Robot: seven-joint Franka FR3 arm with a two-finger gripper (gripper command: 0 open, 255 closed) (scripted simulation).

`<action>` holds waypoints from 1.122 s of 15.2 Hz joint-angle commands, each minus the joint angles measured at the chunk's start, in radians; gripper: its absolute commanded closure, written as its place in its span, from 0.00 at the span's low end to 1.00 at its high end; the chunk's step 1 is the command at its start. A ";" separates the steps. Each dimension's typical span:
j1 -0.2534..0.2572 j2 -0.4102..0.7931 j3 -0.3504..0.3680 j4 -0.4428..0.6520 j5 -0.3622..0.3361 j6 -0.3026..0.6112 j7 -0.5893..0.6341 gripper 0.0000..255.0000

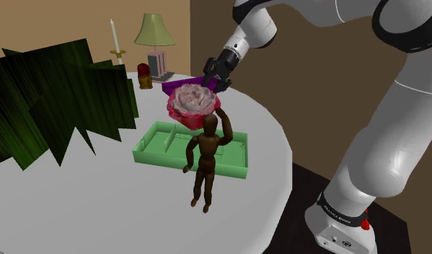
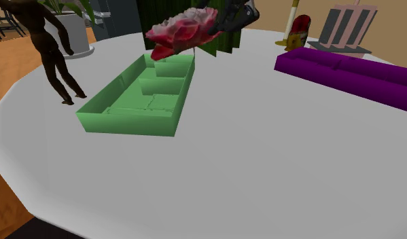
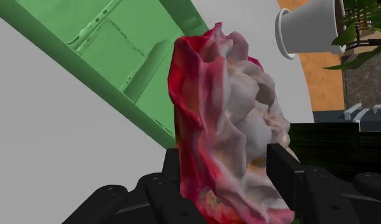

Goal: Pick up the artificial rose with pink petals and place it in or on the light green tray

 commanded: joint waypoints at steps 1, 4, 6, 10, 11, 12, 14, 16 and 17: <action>0.018 -0.066 0.019 -0.073 -0.001 0.038 0.021 1.00; 0.047 -0.154 0.057 -0.170 0.007 0.096 0.059 1.00; 0.050 -0.162 0.064 -0.191 0.011 0.112 0.056 1.00; 0.052 -0.145 0.065 -0.223 0.023 0.145 0.019 1.00; 0.053 -0.141 0.065 -0.230 0.027 0.153 0.010 1.00; 0.053 -0.136 0.065 -0.237 0.030 0.161 0.001 1.00; 0.054 -0.125 0.065 -0.251 0.037 0.176 -0.018 1.00; 0.055 -0.114 0.066 -0.264 0.045 0.192 -0.037 1.00; 0.056 -0.108 0.066 -0.271 0.049 0.199 -0.047 1.00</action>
